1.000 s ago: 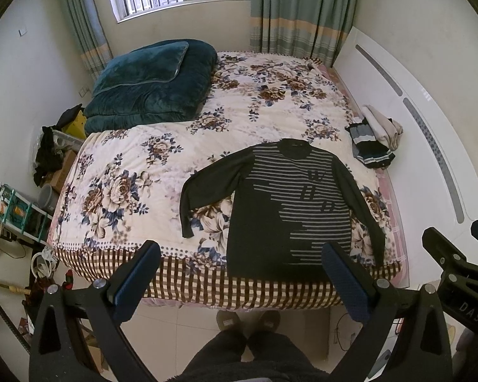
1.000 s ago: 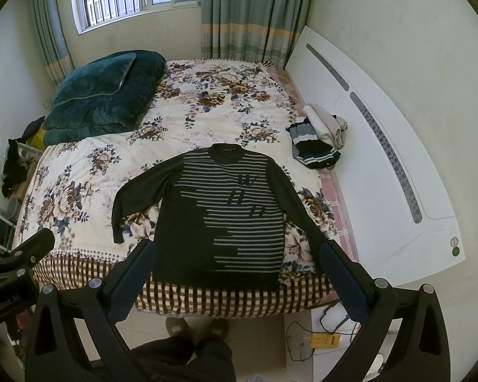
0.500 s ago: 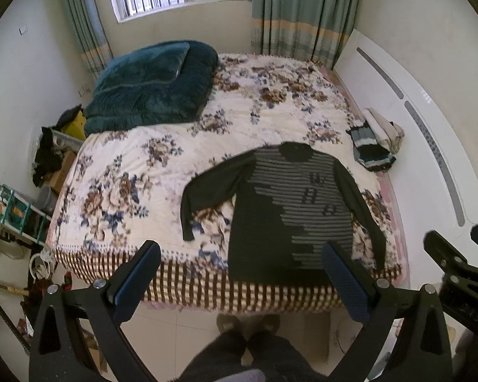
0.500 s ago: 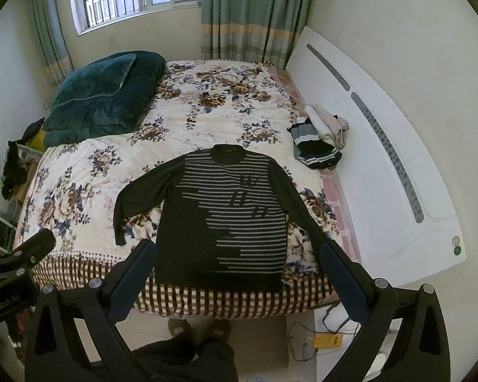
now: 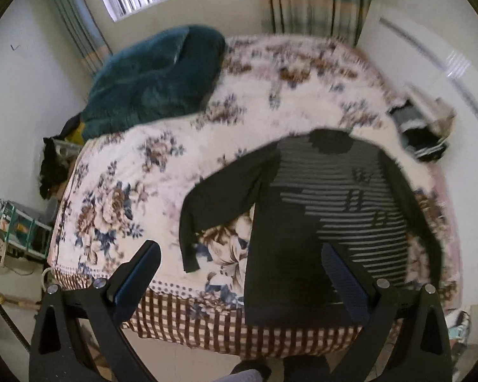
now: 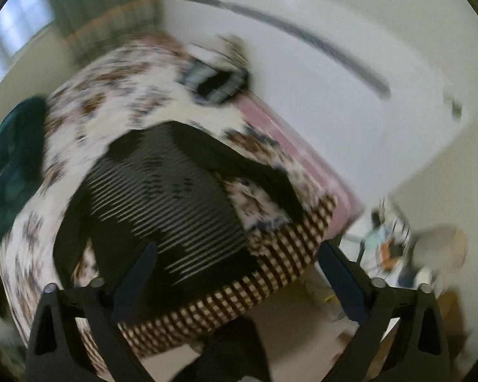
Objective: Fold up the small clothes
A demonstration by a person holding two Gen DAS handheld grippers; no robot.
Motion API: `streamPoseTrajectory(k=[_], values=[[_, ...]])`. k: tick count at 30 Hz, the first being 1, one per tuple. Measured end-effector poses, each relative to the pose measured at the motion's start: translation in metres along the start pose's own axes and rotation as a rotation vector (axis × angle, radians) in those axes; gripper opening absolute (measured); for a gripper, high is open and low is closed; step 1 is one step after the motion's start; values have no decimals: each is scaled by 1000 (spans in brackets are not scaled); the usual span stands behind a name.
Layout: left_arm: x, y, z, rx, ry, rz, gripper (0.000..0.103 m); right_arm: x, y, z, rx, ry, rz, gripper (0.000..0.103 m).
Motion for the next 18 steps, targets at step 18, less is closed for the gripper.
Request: streamPoseTrajectory(k=[18], values=[[136, 36, 286, -277, -133, 176, 103, 103, -21, 405, -206, 229, -233, 72]])
Point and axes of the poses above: each gripper's, at about its wrist camera, not at the fingertips, and z roughly the way its jaws point, x to its right, y to its underside, the point moved 9 cm from there along z, roughly the way its jaws point, and after that the axes turned 4 degrees about z, right-handed, at the moved point
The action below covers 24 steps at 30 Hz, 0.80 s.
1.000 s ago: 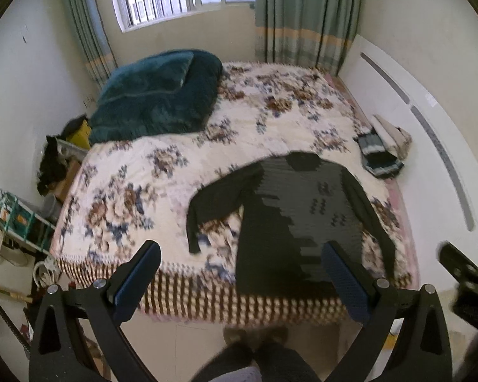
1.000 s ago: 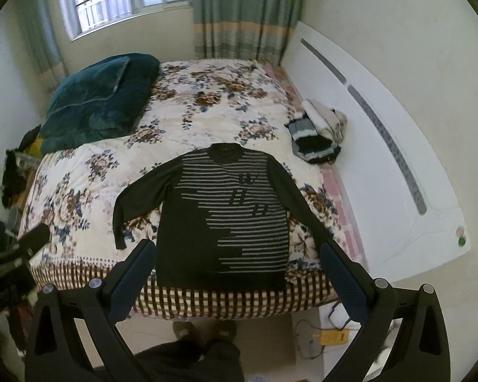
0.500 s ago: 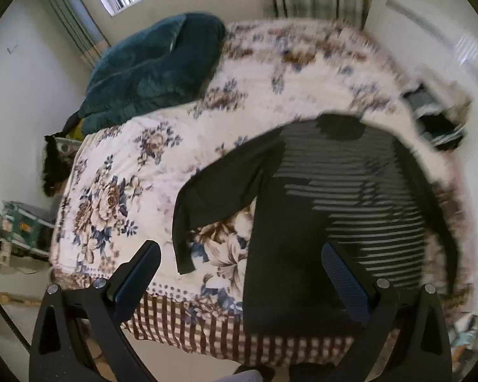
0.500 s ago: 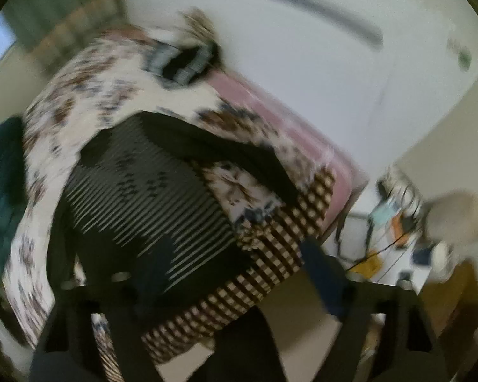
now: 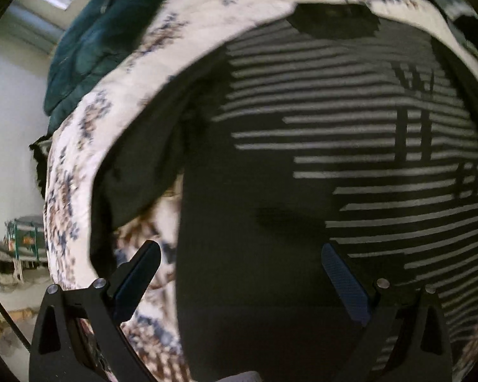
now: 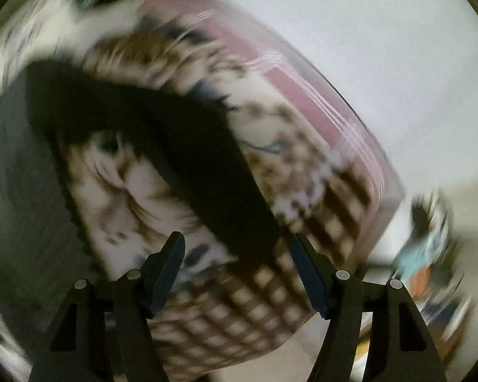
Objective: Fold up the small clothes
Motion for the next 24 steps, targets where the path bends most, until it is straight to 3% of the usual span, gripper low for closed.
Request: streamPoseTrajectory(k=[2, 3, 4, 5, 6, 11, 13, 14, 15, 20, 24], values=[[16, 0, 16, 8, 9, 34, 103, -11, 0, 19, -17, 31, -95, 72], [20, 0, 20, 6, 9, 47, 103, -15, -2, 29, -24, 47, -138, 64], [26, 0, 25, 3, 13, 64, 103, -17, -5, 34, -24, 42, -154, 51], [31, -2, 29, 2, 15, 73, 103, -16, -9, 37, -27, 24, -146, 9], [33, -2, 32, 4, 13, 83, 103, -9, -17, 36, -15, 6, -98, 3], [40, -21, 27, 45, 24, 92, 103, 65, -68, 17, 78, -13, 217, 4], [42, -29, 26, 55, 27, 90, 103, 99, -77, 27, 29, -36, 374, 19], [44, -32, 26, 58, 25, 89, 103, 116, -78, 31, 15, -42, 456, 35], [46, -36, 26, 61, 26, 89, 103, 124, -77, 31, 20, -64, 508, 41], [56, -49, 30, 71, 32, 85, 103, 126, -50, 37, -24, -339, 757, 47], [66, -52, 37, 58, 37, 94, 103, 110, -32, 59, -63, -427, 881, 53]])
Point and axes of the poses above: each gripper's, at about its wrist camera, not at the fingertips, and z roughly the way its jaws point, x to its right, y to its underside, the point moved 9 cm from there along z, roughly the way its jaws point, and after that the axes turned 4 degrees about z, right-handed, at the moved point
